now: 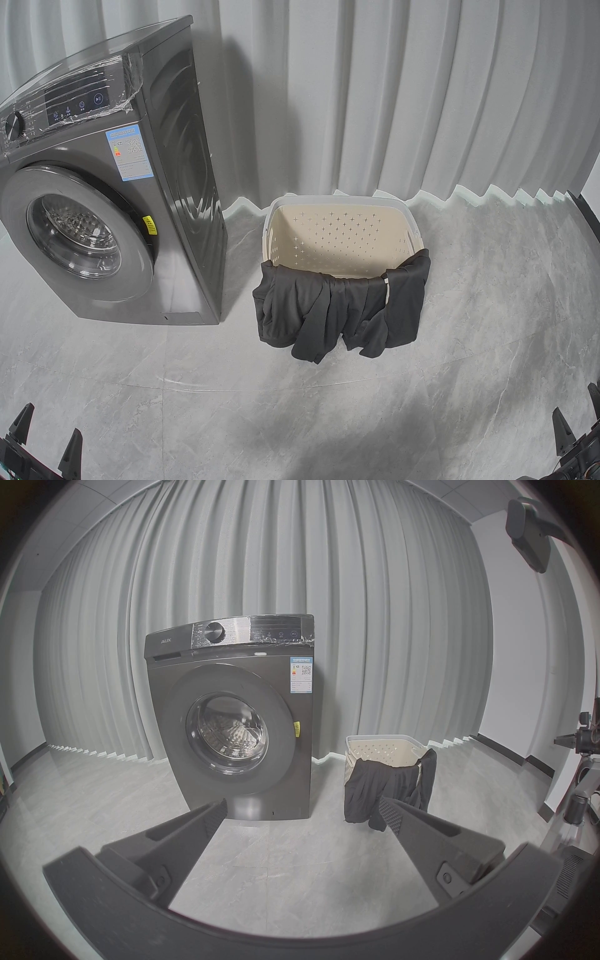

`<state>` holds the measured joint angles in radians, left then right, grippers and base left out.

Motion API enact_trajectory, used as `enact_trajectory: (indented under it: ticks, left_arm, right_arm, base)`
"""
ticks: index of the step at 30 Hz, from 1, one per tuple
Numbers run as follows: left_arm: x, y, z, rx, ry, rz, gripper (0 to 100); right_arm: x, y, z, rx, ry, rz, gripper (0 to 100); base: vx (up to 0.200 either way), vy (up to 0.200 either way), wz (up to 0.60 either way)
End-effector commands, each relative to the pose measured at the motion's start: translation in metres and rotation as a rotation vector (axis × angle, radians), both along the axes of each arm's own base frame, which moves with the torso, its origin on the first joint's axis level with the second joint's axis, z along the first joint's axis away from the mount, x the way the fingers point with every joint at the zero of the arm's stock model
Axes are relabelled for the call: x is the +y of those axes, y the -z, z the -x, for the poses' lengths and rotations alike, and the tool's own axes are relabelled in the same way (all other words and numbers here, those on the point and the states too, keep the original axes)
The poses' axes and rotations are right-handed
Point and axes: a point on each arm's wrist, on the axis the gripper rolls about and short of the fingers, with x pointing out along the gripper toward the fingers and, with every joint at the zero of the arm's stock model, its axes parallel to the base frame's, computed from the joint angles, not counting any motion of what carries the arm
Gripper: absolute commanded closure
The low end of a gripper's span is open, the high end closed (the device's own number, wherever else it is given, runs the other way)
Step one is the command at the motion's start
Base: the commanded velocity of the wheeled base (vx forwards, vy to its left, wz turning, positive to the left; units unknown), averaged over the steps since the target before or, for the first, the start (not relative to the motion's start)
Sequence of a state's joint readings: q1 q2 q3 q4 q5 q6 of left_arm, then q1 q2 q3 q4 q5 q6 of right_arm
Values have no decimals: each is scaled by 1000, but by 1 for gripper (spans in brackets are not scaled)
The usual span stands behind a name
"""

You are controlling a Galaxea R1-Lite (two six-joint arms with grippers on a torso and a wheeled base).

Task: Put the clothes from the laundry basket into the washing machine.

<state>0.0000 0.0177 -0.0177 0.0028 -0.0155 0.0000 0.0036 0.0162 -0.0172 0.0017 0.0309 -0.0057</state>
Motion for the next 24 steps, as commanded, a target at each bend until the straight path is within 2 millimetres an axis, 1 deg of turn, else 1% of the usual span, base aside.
enact_trajectory:
  ticks: [1,6,12,24]
  left_arm:
    - [0,5,0,-1,0,0,0]
    - [0,5,0,-3,0,-3,0]
    - [0,5,0,-1,0,-3,0]
    - [0,5,0,-1,0,-2,0]
  right_arm:
    - [0,5,0,1,-1,0,0]
    - [0,5,0,1,-1,0,0]
    - [0,5,0,1,-1,0,0]
    - [0,5,0,1,-1,0,0]
  base:
    - [0,-200,0]
    - [0,-200,0]
    - [0,0,0]
    - [200,0,0]
